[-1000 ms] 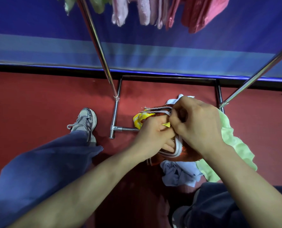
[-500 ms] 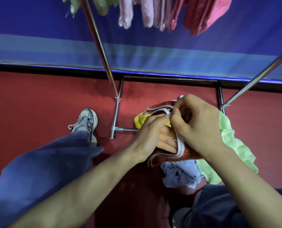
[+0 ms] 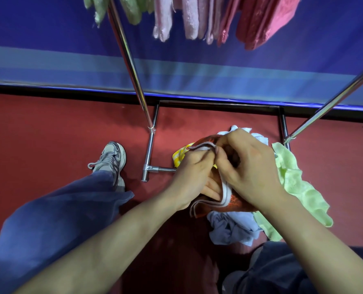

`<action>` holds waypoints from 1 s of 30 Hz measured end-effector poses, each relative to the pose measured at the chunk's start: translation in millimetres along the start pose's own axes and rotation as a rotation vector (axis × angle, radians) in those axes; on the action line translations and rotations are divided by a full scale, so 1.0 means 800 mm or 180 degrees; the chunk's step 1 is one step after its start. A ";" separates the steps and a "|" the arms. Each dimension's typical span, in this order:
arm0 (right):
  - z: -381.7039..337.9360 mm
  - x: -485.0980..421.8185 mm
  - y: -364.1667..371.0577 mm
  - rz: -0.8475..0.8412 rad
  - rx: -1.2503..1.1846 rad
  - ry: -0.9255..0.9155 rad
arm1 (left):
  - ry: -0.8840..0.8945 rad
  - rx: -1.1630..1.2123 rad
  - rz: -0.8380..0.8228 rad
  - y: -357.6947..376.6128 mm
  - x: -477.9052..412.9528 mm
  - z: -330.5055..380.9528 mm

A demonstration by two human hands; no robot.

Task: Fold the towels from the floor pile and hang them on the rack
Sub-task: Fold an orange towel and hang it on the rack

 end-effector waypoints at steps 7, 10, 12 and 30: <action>0.012 -0.002 -0.003 -0.0329 -0.0297 0.0170 | -0.0118 0.0289 -0.0280 -0.007 -0.006 0.000; 0.015 -0.001 -0.001 -0.0366 -0.0320 0.0042 | 0.0062 0.0388 -0.0182 -0.010 -0.009 0.003; 0.019 -0.002 -0.003 -0.0098 -0.0743 0.0252 | 0.0247 0.0309 -0.0076 -0.011 -0.008 0.006; 0.036 -0.005 -0.006 0.0072 -0.3976 0.2405 | 0.0271 0.2070 -0.0497 -0.043 0.001 0.049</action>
Point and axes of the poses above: each hand's wrist, its own x-axis away from the middle knuckle, its own y-axis out of the palm, z = x × y, the point moved 4 cm from there along -x, towards the middle knuckle, and after that the axes turned 15 degrees about -y, right-handed, at the moved point
